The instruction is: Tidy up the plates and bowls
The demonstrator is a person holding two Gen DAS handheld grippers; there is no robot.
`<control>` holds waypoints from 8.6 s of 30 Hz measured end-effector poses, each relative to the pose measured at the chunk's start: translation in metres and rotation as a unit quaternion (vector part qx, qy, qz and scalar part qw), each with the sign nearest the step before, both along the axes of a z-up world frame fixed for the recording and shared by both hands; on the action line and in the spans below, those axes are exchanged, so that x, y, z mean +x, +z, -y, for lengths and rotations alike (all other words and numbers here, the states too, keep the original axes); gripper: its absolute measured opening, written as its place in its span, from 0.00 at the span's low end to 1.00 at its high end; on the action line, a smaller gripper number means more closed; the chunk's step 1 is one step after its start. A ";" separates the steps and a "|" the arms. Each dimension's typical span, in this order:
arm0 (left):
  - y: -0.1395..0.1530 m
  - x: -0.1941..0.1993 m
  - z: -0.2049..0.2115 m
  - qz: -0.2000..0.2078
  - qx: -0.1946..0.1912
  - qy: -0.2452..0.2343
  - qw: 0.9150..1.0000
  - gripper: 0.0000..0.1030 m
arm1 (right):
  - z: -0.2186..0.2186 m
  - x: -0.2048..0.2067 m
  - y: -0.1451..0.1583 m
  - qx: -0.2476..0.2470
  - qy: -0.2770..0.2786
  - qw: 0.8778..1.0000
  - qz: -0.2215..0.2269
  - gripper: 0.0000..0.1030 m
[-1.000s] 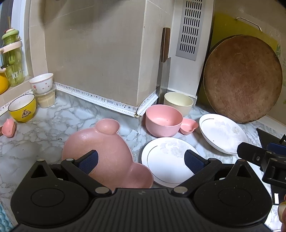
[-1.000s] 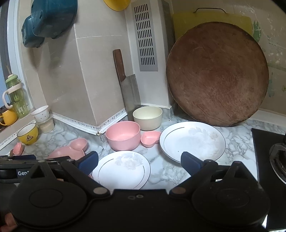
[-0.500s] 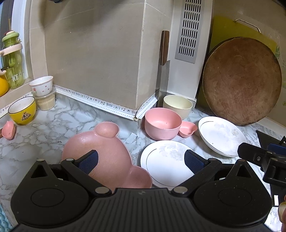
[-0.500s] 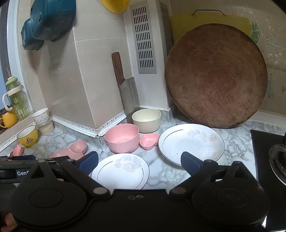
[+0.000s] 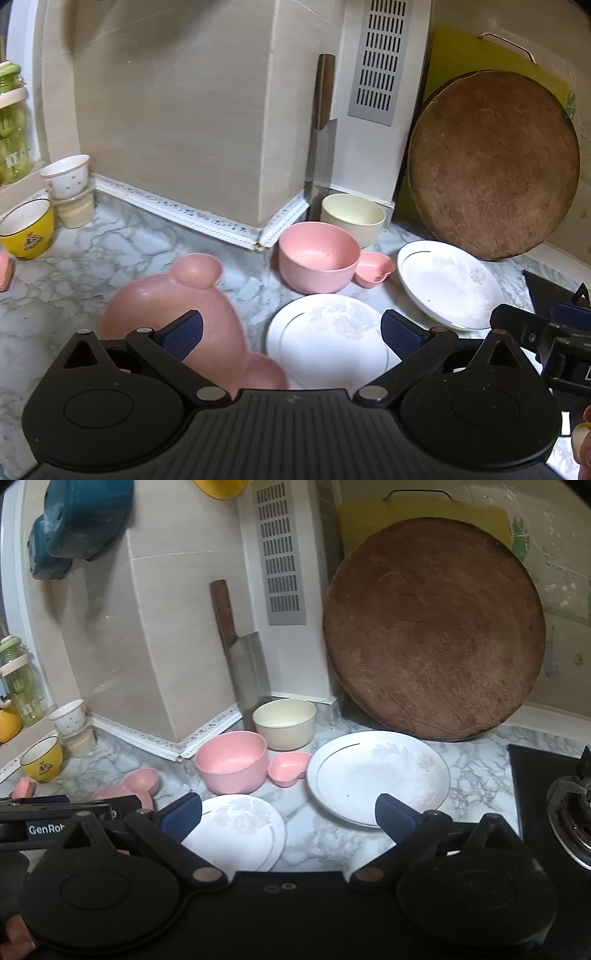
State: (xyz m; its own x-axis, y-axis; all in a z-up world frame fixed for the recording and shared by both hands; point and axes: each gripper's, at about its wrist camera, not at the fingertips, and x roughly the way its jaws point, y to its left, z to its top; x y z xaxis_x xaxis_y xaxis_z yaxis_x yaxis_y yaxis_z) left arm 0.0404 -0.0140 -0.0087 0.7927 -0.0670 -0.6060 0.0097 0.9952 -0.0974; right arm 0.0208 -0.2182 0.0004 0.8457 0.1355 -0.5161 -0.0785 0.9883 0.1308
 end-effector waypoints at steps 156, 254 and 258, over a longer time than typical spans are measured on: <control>-0.016 0.051 0.070 -0.054 -0.017 -0.203 0.978 0.64 | 0.068 -0.007 -0.012 -0.022 -0.044 0.997 -0.063 0.92; -0.042 0.135 0.024 -0.184 -0.093 -0.272 0.940 0.13 | 0.055 0.039 -0.061 0.164 -0.086 0.961 -0.207 0.12; -0.037 0.126 0.048 -0.182 -0.092 -0.289 0.935 0.13 | 0.077 0.022 -0.054 0.168 -0.099 0.961 -0.197 0.12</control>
State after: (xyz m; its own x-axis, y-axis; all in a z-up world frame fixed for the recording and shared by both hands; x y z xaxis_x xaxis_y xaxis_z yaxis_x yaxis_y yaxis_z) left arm 0.1668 -0.0624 -0.0455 0.3356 -0.5505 -0.7644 0.4732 0.8002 -0.3685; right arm 0.0423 -0.2953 -0.0537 0.6204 0.2069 -0.7565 0.2280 0.8754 0.4263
